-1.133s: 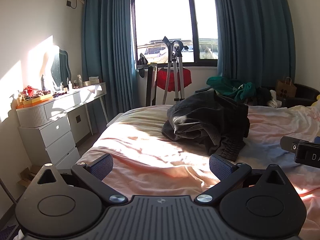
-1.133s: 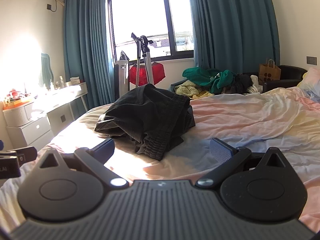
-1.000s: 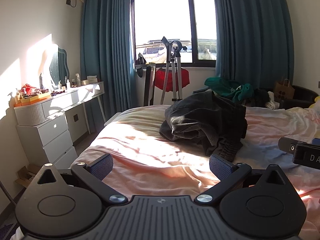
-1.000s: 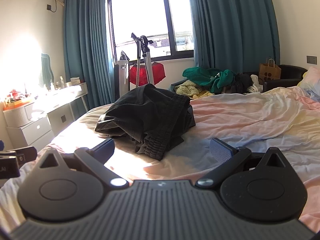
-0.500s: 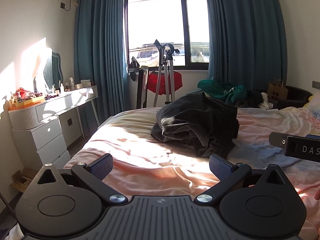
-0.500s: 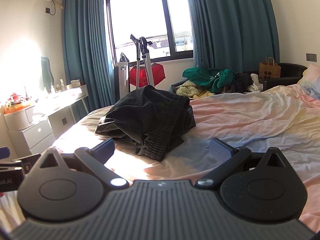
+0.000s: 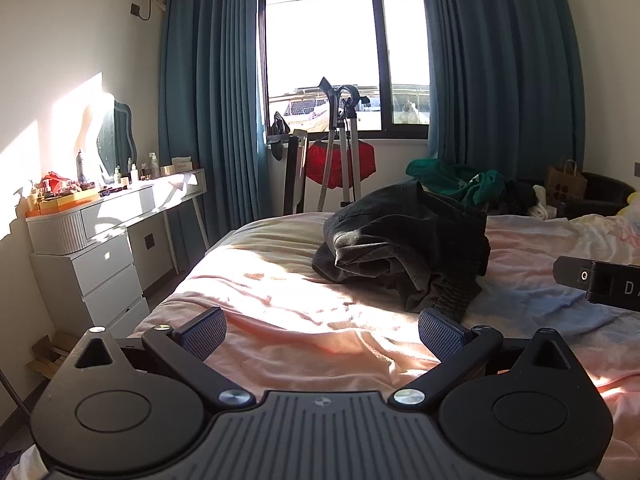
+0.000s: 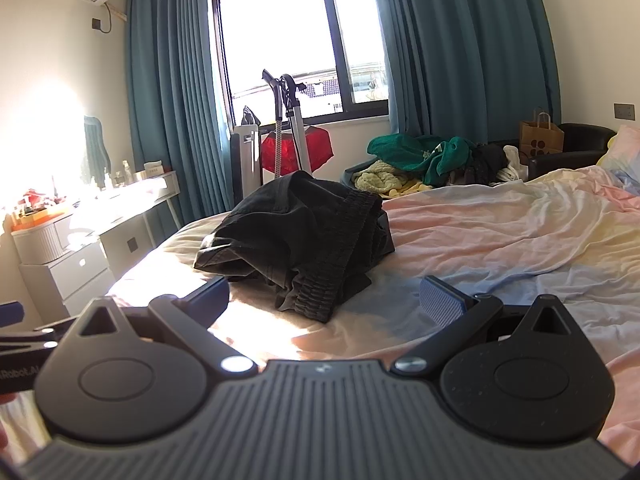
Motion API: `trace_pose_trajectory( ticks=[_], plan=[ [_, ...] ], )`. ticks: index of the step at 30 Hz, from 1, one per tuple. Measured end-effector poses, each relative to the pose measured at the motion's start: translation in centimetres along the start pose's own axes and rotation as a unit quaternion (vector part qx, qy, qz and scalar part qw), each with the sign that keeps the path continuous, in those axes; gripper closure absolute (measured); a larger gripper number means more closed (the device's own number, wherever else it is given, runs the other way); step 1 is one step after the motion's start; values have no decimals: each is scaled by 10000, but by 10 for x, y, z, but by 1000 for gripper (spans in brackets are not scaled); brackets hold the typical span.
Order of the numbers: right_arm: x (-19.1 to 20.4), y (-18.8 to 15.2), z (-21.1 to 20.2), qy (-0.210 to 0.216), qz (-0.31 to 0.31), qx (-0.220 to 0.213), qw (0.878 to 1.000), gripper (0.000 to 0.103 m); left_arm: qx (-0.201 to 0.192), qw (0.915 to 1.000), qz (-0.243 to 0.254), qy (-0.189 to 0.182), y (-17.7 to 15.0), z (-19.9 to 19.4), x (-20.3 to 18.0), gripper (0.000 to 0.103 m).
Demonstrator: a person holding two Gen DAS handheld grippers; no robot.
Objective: Fold clothes
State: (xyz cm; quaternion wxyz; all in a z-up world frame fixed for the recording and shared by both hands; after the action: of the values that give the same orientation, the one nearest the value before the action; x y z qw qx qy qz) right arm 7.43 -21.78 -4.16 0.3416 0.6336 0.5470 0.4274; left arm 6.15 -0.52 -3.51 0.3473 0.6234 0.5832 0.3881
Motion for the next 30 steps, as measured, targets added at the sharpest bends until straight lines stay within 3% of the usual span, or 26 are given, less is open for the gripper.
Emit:
trace_pose_trajectory(
  ticks=[7, 12, 16, 21, 23, 26, 30],
  plan=[
    [0, 1, 0, -7, 48, 4, 10000, 0, 17, 9999, -118, 47, -4, 5, 0, 0],
    [-4, 1, 1, -74, 170, 73, 9998, 0, 245, 9994, -225, -27, -11, 22, -2, 0],
    [-19, 3, 2, -154, 519, 165, 9984, 0, 282, 9994, 196, -6, -15, 45, -21, 0],
    [-46, -7, 14, -361, 1141, 601, 9910, 0, 372, 9951, 909, 141, -9, 93, -53, 1],
    [-56, -10, 18, -335, 1408, 739, 9867, 0, 308, 9927, 1125, 310, 2, 117, -67, 3],
    [-69, -10, 19, -306, 1726, 692, 9821, 0, 311, 9895, 1385, 270, 20, 155, -94, 4],
    [-91, -10, 30, -523, 1905, 632, 9783, 0, 20, 9824, 1845, 287, 49, 195, -145, 5]
  ],
)
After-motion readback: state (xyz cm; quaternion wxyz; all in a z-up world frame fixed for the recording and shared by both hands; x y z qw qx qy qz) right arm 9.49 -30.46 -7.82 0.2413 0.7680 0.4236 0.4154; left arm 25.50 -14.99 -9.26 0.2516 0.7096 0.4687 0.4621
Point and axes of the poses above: each gripper's, at about its wrist camera, not at the fingertips, and z roughly the way its jaws point, x to its left, y to its top, the point moved 7 cm from there along z, roughly the way its jaws point, and after that the axes turned 8 degrees about x, right-handed, at the moved point
